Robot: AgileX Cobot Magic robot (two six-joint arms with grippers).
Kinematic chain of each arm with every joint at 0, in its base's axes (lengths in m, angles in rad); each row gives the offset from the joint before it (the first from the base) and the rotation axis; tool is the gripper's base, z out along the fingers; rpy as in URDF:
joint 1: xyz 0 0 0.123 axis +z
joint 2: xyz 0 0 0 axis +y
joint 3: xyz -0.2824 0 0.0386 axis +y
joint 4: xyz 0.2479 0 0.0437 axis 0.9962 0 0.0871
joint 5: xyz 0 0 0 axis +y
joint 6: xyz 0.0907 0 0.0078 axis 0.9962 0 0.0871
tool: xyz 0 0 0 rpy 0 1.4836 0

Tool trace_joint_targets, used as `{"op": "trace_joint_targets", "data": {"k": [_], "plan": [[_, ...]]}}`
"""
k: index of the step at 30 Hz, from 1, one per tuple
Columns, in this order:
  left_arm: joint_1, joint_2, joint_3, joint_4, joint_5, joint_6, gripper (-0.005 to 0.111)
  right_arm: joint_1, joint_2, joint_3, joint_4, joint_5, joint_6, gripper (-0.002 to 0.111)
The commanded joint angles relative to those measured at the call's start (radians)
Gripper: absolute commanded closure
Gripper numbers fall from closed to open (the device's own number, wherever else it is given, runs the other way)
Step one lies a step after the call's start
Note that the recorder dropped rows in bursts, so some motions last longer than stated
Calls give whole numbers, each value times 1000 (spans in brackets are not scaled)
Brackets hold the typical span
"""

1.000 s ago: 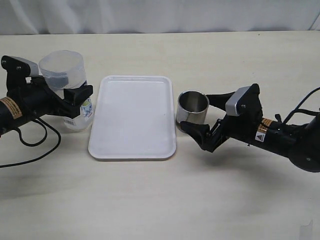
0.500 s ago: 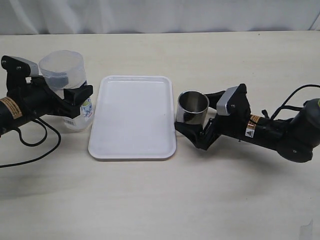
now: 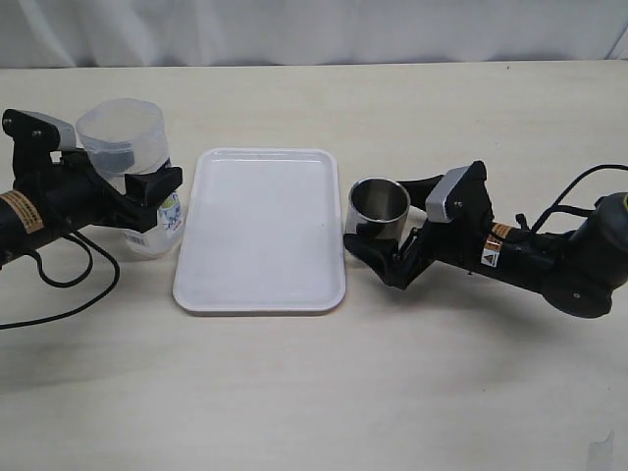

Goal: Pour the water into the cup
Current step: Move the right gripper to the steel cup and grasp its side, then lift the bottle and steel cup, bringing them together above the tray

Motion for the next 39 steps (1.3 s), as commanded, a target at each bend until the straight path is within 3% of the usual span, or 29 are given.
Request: {"op": "trace_joint_targets", "data": {"k": [1, 27, 31, 36, 39], "plan": [[-6, 4, 0, 14, 17, -14, 107, 1, -1, -3, -2, -15, 18, -1], [-6, 4, 0, 14, 17, -14, 107, 1, -1, -16, -37, -15, 56, 1], [-6, 4, 0, 14, 17, -14, 107, 1, -1, -16, -37, -15, 56, 18], [-6, 4, 0, 14, 17, -14, 107, 1, -1, -17, -28, -15, 54, 51], [-6, 4, 0, 14, 17, -14, 107, 1, -1, -17, -1, -15, 54, 64]]}}
